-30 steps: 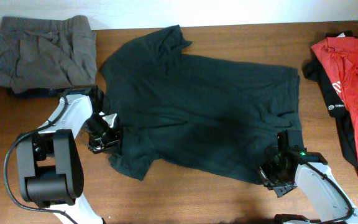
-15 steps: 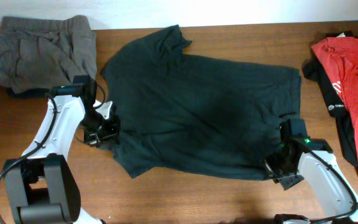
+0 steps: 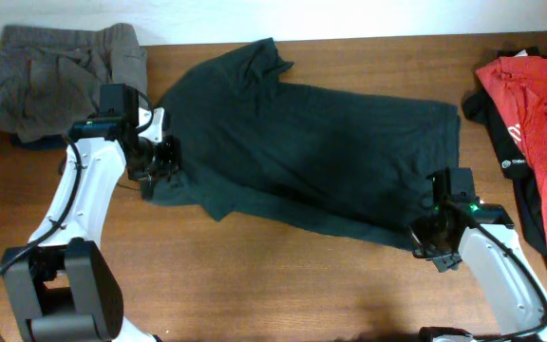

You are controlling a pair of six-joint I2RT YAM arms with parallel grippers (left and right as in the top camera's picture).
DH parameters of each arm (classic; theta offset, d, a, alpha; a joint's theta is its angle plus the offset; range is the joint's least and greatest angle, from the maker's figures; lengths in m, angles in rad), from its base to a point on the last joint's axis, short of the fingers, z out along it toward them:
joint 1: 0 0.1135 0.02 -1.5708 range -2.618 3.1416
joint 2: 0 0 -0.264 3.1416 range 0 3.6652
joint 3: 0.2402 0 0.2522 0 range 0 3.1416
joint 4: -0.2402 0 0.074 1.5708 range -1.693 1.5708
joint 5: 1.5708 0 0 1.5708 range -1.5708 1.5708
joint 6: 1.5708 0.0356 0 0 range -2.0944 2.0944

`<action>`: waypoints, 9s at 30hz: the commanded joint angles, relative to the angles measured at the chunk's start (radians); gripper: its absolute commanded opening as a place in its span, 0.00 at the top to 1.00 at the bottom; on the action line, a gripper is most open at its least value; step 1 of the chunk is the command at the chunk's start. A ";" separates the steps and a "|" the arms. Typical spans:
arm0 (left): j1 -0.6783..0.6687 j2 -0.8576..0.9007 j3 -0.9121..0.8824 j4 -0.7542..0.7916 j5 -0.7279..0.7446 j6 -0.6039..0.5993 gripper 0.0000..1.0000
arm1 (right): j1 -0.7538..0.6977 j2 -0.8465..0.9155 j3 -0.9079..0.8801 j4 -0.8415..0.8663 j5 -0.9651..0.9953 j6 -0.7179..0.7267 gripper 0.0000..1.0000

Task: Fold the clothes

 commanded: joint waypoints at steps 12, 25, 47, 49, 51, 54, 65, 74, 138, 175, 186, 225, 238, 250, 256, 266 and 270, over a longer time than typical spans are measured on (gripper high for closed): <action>-0.002 -0.028 0.019 0.203 0.014 -0.047 0.99 | 0.005 0.011 0.017 0.205 0.045 -0.043 0.96; -0.002 -0.010 0.019 0.271 -0.019 -0.047 0.98 | 0.005 0.100 0.017 0.336 0.078 -0.043 0.95; -0.001 0.167 0.018 0.309 -0.053 -0.047 0.98 | 0.005 0.179 0.017 0.575 0.112 -0.201 0.96; -0.001 0.167 0.018 0.333 -0.088 -0.047 0.98 | 0.005 0.192 0.017 0.596 0.112 -0.201 0.96; -0.001 0.168 0.018 0.357 -0.095 -0.047 0.98 | 0.005 0.202 0.017 0.621 0.112 -0.201 0.96; -0.001 0.179 0.018 0.393 -0.095 -0.047 0.94 | 0.005 0.206 0.017 0.653 0.112 -0.236 0.96; 0.000 0.213 0.026 0.454 -0.098 -0.043 0.28 | 0.005 0.205 0.065 0.690 0.101 -0.419 0.25; -0.002 0.123 0.108 0.367 -0.094 0.048 0.25 | 0.005 0.204 0.453 0.256 0.101 -0.575 0.01; -0.316 0.307 0.849 0.198 -0.319 0.092 0.11 | -0.055 0.509 0.952 -0.125 -0.184 -0.893 0.01; -0.404 1.036 1.214 0.232 -0.275 0.339 0.02 | -0.054 0.620 0.941 -0.301 -0.192 -0.892 0.01; -0.401 1.040 1.229 0.246 -0.275 0.326 0.02 | -0.054 0.620 0.940 -0.325 -0.192 -0.892 0.01; -0.356 1.149 1.396 0.263 -0.170 0.294 0.08 | -0.054 0.626 0.940 -0.305 -0.191 -0.892 0.01; -0.353 1.171 1.395 0.263 -0.173 0.294 0.08 | -0.054 0.626 0.940 -0.318 -0.192 -0.888 0.01; -0.351 1.182 1.385 0.266 -0.177 0.293 0.17 | -0.054 0.626 0.940 -0.328 -0.192 -0.888 0.01; -0.351 1.182 1.388 0.271 -0.176 0.293 0.31 | -0.054 0.626 0.940 -0.328 -0.192 -0.888 0.01; -0.351 1.180 1.495 0.258 -0.176 0.211 0.62 | -0.054 0.626 0.940 -0.260 -0.192 -0.877 0.01; -0.351 1.180 1.530 0.236 -0.176 0.203 0.73 | -0.054 0.626 0.940 -0.245 -0.192 -0.877 0.01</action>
